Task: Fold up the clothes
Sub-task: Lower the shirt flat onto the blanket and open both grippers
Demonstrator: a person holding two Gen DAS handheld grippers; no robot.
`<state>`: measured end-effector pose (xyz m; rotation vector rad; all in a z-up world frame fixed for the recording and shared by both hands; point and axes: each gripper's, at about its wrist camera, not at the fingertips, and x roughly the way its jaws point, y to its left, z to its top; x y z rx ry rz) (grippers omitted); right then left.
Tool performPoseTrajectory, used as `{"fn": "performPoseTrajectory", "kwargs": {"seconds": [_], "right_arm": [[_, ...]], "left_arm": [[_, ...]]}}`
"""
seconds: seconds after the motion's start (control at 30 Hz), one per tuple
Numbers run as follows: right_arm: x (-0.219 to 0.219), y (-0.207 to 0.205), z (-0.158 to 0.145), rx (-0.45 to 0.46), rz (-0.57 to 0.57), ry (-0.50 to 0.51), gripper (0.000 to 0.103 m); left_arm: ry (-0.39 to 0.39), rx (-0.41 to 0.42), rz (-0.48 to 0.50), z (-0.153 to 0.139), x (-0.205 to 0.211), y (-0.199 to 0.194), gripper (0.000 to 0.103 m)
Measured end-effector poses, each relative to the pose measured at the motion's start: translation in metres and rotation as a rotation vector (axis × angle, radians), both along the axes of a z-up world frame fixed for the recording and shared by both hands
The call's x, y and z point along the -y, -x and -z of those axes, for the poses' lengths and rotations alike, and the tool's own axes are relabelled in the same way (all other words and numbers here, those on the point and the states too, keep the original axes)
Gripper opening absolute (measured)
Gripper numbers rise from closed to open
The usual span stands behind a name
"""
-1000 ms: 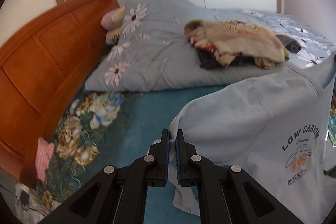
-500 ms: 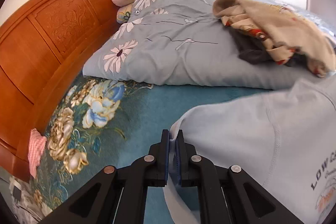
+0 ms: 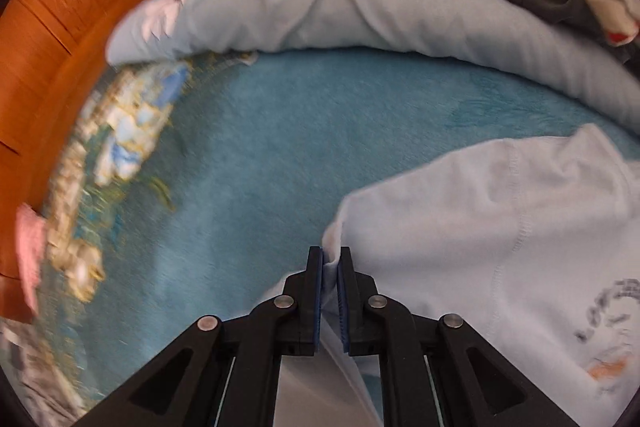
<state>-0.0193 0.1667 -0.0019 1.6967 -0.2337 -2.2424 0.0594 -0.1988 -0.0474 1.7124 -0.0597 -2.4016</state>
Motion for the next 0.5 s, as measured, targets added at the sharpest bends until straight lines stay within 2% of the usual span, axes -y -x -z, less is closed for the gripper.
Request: {"fn": "performPoseTrajectory", "kwargs": {"seconds": [0.07, 0.1, 0.2, 0.27, 0.37, 0.4, 0.5], "right_arm": [[-0.023, -0.022, -0.012, -0.024, 0.028, -0.001, 0.048], [-0.035, -0.033, -0.018, -0.036, 0.042, -0.001, 0.054], [-0.069, -0.065, -0.036, -0.071, 0.084, -0.003, 0.054], [-0.092, -0.087, -0.048, -0.095, 0.112, -0.004, 0.054], [-0.127, -0.12, -0.065, -0.13, 0.154, -0.005, 0.054], [-0.14, -0.133, -0.066, -0.116, 0.176, -0.016, 0.054], [-0.177, -0.185, -0.042, -0.001, 0.255, -0.072, 0.054]], "left_arm": [[-0.066, -0.003, -0.01, -0.007, 0.002, -0.011, 0.025], [-0.089, -0.014, -0.016, -0.012, 0.003, -0.018, 0.029], [-0.124, -0.082, -0.058, -0.035, 0.006, -0.053, 0.039], [-0.128, -0.119, -0.11, -0.047, 0.011, -0.08, 0.055], [-0.153, -0.139, -0.189, -0.057, 0.02, -0.12, 0.057], [-0.161, -0.134, -0.215, -0.057, 0.024, -0.131, 0.057], [-0.188, -0.108, -0.267, -0.058, 0.029, -0.166, 0.057]]}}
